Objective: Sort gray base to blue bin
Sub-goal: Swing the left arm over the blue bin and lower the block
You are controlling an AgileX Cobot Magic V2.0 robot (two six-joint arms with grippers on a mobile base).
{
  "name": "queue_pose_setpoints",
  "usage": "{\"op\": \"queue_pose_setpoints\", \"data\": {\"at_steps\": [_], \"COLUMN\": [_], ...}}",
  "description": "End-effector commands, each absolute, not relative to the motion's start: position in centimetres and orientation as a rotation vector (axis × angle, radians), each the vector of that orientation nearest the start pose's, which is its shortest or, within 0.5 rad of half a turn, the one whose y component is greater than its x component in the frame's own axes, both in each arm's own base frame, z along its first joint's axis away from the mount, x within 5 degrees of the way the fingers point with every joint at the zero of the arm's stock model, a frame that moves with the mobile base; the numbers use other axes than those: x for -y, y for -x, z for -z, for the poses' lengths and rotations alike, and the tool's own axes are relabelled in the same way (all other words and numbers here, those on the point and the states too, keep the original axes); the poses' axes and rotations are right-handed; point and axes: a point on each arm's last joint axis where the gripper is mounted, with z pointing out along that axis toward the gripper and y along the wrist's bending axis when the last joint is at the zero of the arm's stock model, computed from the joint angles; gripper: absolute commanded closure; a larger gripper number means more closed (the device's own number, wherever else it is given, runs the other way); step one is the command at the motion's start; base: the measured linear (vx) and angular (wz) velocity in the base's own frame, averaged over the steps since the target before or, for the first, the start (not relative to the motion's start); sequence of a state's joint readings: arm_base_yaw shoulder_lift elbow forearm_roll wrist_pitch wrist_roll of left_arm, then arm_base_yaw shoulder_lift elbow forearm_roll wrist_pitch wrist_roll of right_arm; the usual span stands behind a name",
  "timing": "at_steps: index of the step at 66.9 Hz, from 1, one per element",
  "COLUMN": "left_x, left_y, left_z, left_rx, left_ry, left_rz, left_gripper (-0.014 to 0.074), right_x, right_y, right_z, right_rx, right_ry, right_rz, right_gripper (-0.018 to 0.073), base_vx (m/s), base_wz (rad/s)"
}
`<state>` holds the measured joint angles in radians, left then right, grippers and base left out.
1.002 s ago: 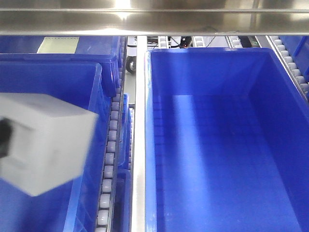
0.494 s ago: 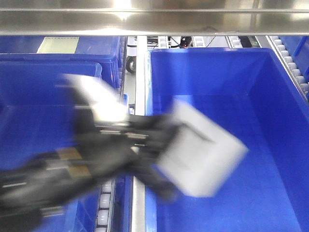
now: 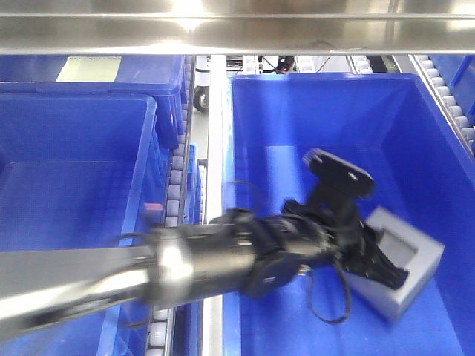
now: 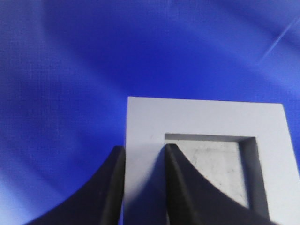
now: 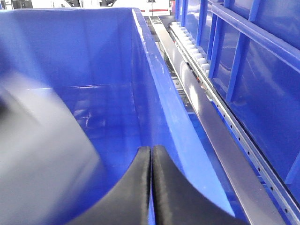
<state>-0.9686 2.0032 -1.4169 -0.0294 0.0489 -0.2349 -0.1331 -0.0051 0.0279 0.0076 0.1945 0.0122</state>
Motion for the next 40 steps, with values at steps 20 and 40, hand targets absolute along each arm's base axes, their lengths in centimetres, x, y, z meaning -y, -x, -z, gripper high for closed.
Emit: {"op": "queue_pose_setpoints", "data": {"at_steps": [20, 40], "left_x": [38.8, 38.5], "left_y": [-26.4, -26.2], "left_z": [-22.6, -22.8], "left_rx": [-2.122, -2.159], "left_ry": [-0.78, -0.792], "left_rz": [0.701, 0.68], "left_gripper": [0.0463, 0.026], "right_x": [0.8, 0.8], "right_y": [-5.8, -5.8], "right_z": [-18.9, -18.9], "right_rx": [-1.671, -1.671], "right_ry": [-0.117, -0.117], "right_rz": [0.105, 0.105], "right_gripper": [0.0564, 0.0564], "base_vx": [0.0, 0.0], "base_wz": [0.0, 0.0]}}
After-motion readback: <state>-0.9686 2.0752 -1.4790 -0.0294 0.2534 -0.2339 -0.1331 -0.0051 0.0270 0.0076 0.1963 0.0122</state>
